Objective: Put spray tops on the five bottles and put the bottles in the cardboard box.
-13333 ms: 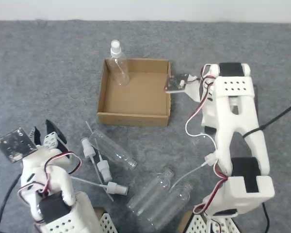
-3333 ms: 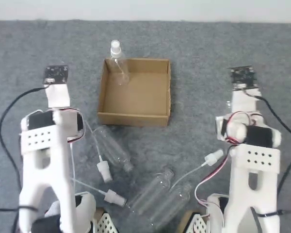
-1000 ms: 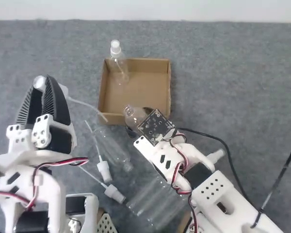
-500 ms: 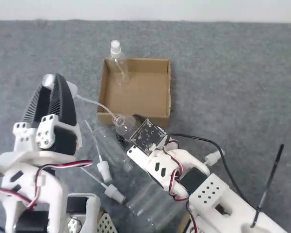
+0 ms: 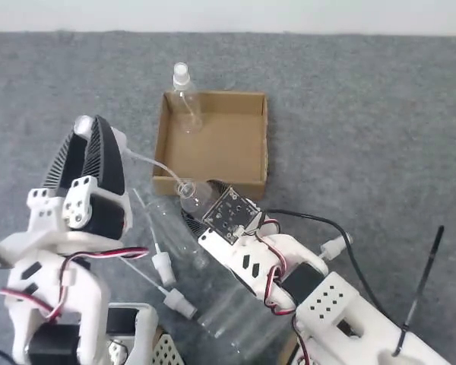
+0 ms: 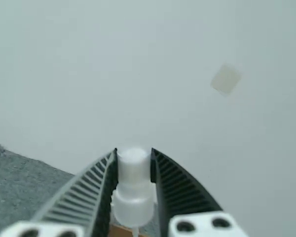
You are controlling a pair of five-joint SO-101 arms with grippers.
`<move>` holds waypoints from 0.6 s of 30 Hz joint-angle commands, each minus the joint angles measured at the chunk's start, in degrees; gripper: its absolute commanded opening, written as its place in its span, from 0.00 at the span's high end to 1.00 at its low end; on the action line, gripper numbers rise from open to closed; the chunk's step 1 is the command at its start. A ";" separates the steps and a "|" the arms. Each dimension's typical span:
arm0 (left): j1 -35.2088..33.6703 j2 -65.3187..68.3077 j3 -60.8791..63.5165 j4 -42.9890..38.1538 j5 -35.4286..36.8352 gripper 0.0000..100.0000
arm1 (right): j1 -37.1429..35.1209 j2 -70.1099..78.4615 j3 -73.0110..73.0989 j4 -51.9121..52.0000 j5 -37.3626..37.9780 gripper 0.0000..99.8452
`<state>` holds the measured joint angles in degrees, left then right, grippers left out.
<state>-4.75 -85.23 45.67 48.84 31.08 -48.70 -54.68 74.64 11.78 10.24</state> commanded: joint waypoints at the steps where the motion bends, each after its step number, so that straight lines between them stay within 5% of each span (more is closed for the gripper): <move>1: -0.88 -0.26 -1.89 -2.29 0.18 0.99 | -0.31 -1.98 -0.88 -1.19 1.23 0.93; 11: -3.87 -0.35 0.31 -2.11 0.53 0.99 | -0.31 -1.98 -0.88 -1.45 1.23 0.93; 18: -0.09 -0.35 2.68 -2.20 0.26 0.99 | -0.31 -1.98 -0.88 -1.45 1.23 0.93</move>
<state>-5.89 -85.23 48.40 48.84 31.08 -48.70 -54.68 74.64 11.78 10.24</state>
